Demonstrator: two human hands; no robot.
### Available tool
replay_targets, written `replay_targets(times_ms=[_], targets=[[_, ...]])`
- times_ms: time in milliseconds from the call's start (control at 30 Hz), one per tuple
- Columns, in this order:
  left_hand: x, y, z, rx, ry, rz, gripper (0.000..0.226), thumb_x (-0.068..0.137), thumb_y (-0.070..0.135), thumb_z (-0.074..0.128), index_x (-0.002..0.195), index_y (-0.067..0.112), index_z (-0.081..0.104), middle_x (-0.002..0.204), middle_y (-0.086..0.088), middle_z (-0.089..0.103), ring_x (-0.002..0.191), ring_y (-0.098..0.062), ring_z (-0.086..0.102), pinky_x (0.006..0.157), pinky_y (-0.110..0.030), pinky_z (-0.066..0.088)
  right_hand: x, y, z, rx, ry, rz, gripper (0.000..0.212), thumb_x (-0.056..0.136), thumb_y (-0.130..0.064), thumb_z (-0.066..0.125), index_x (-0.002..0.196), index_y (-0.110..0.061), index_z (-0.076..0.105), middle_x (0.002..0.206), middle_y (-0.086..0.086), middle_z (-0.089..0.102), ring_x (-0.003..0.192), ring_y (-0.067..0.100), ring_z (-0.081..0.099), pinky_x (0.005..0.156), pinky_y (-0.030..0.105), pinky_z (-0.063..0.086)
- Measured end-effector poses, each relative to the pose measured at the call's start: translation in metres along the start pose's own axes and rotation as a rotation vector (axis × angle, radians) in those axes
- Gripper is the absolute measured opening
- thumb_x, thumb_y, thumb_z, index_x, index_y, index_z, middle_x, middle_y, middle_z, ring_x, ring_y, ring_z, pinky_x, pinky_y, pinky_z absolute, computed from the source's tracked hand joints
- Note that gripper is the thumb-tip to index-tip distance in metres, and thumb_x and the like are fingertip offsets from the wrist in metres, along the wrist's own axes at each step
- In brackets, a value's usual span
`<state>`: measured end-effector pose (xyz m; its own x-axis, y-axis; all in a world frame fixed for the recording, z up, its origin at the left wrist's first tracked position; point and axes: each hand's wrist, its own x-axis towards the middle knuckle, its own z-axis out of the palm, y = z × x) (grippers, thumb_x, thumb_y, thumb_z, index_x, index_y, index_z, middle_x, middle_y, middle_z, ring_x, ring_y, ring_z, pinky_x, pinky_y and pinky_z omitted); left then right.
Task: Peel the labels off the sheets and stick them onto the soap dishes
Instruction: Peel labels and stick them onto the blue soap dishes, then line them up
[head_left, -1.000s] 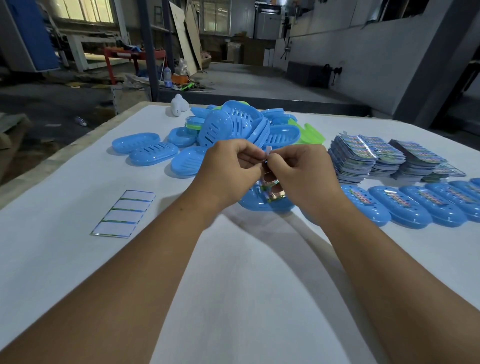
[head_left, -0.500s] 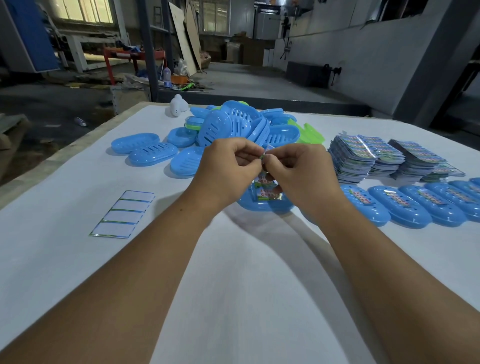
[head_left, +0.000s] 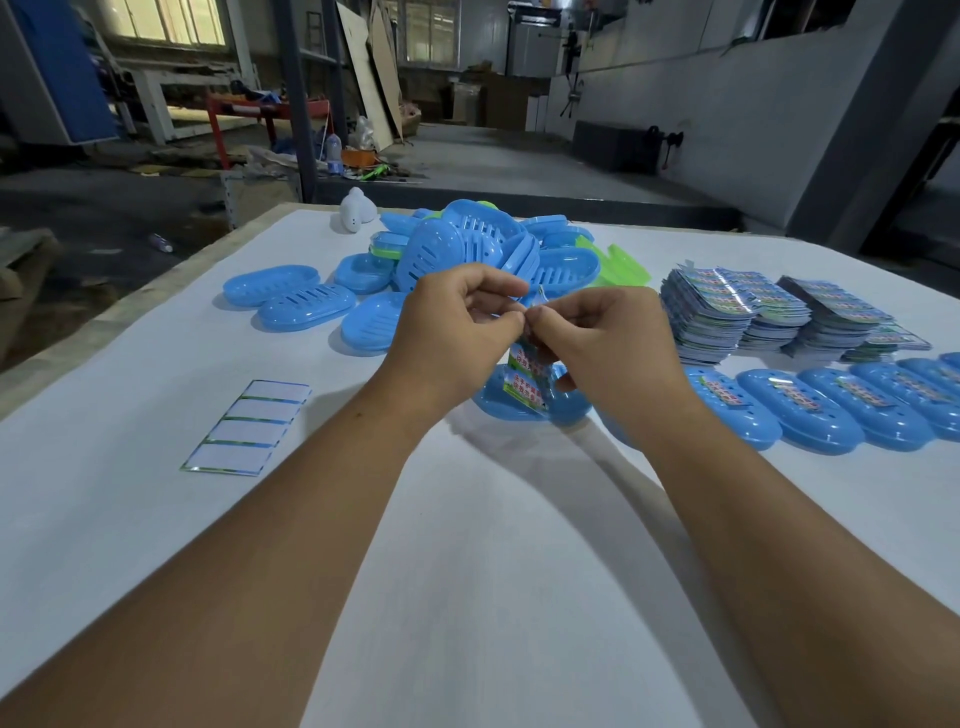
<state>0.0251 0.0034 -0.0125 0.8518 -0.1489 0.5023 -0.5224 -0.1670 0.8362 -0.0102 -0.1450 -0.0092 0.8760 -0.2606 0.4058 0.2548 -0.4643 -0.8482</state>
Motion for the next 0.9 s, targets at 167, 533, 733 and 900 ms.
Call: replay_targets(times_ms=[167, 533, 733, 900], targets=[[-0.001, 0.000, 0.002, -0.032, 0.026, -0.058, 0.026, 0.081, 0.006, 0.072, 0.085, 0.031, 0.070, 0.076, 0.006, 0.075, 0.073, -0.006, 0.072, 0.068, -0.020, 0.054, 0.000, -0.001, 0.003, 0.048, -0.016, 0.042, 0.018, 0.083, -0.025, 0.070, 0.069, -0.017, 0.079, 0.063, 0.006, 0.074, 0.061, 0.033, 0.073, 0.056, 0.044, 0.062], [-0.004, 0.000, 0.007, -0.025, 0.046, -0.128, 0.022, 0.082, 0.009, 0.076, 0.089, 0.029, 0.069, 0.076, 0.005, 0.076, 0.078, -0.009, 0.074, 0.082, -0.031, 0.060, -0.002, -0.003, 0.008, 0.250, -0.034, 0.201, 0.021, 0.076, -0.014, 0.067, 0.056, -0.008, 0.074, 0.053, 0.010, 0.063, 0.048, 0.019, 0.055, 0.048, 0.025, 0.048], [-0.005, -0.001, 0.009, 0.029, 0.068, -0.115, 0.018, 0.080, 0.015, 0.075, 0.088, 0.031, 0.069, 0.075, 0.008, 0.075, 0.076, -0.010, 0.073, 0.081, -0.041, 0.060, -0.003, -0.004, 0.012, 0.275, -0.013, 0.222, 0.024, 0.076, -0.011, 0.063, 0.055, -0.002, 0.070, 0.050, 0.008, 0.056, 0.046, 0.020, 0.046, 0.049, 0.028, 0.049], [-0.005, -0.001, 0.012, 0.036, 0.092, -0.104, 0.016, 0.078, 0.020, 0.074, 0.085, 0.033, 0.068, 0.077, 0.006, 0.075, 0.076, -0.015, 0.074, 0.080, -0.045, 0.060, -0.002, -0.004, 0.014, 0.236, 0.027, 0.212, 0.022, 0.075, -0.016, 0.064, 0.060, -0.002, 0.073, 0.050, 0.006, 0.059, 0.046, 0.018, 0.050, 0.050, 0.028, 0.049]])
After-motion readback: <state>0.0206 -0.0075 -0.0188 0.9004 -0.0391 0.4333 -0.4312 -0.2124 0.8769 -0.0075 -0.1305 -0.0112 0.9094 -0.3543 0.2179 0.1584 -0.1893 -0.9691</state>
